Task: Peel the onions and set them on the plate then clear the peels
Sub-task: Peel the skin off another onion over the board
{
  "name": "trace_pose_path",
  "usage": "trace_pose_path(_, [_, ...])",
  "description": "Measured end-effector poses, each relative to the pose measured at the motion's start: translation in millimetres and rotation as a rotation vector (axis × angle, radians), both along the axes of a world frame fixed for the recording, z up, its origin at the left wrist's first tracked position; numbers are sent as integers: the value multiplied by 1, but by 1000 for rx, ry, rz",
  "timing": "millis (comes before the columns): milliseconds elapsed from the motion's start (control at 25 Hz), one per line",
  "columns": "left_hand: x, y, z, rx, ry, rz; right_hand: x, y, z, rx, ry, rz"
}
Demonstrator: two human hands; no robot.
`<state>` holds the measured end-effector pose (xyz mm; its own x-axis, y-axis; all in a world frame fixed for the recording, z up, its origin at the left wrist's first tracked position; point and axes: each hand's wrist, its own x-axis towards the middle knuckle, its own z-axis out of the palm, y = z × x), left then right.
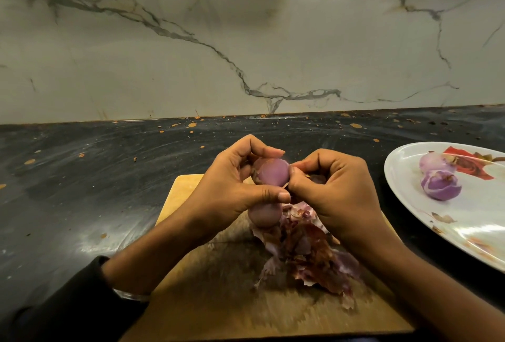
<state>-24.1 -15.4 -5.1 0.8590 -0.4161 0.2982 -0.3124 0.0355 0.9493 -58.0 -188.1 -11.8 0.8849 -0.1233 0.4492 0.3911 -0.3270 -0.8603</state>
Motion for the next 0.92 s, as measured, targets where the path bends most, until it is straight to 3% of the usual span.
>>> trace_pose_path(320, [4, 2, -3, -161, 215, -98, 3, 0, -1, 299, 172, 80])
trace_pose_path(600, [4, 0, -3, -112, 173, -37, 0, 2, 3, 252, 189, 190])
trace_pose_path(920, [2, 2, -1, -104, 167, -83, 5, -3, 1, 222, 141, 159])
